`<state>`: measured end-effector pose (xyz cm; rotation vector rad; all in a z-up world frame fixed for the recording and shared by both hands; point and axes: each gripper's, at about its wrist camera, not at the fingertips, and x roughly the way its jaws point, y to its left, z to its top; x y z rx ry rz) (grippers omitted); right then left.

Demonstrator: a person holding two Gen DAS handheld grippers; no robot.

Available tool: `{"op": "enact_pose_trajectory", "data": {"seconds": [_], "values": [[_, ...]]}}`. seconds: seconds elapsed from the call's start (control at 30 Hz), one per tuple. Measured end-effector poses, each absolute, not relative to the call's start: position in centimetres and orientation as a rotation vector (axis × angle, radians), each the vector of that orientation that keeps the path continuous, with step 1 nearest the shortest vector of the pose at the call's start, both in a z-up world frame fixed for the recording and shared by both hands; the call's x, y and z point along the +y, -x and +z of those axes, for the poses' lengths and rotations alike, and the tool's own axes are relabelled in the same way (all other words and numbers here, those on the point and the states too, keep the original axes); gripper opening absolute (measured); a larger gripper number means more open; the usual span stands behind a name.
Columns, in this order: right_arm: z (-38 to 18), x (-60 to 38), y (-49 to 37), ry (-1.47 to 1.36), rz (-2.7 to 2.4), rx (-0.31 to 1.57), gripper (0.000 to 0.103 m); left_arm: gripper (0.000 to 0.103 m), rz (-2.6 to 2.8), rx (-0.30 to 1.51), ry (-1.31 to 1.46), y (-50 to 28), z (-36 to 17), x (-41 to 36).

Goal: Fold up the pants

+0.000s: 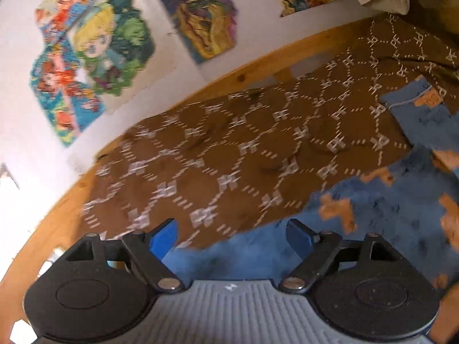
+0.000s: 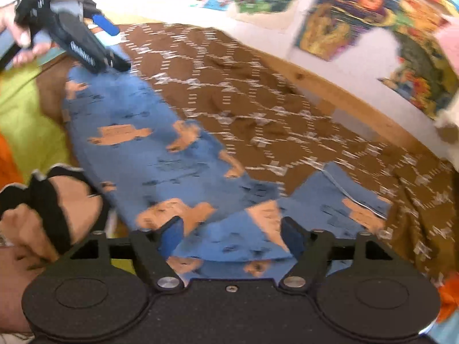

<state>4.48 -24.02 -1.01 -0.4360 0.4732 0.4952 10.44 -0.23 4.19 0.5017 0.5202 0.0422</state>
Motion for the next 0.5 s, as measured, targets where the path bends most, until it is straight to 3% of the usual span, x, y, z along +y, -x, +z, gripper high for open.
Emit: {"op": "enact_pose_trajectory", "data": {"seconds": [0.23,0.3,0.5], "values": [[-0.8,-26.2,-5.9,0.421,0.362,0.504,0.087,0.088,-0.199,0.543,-0.485,-12.1,1.5,-3.7],[-0.3,-27.9,-6.3,0.4,0.327,0.496,0.094,0.091,-0.325,0.554,-0.446,-11.5,1.1,-4.5],[2.6,-32.0,-13.3,0.258,0.379,0.613,0.097,0.094,-0.627,0.664,-0.268,-11.6,0.0,-7.5]]}}
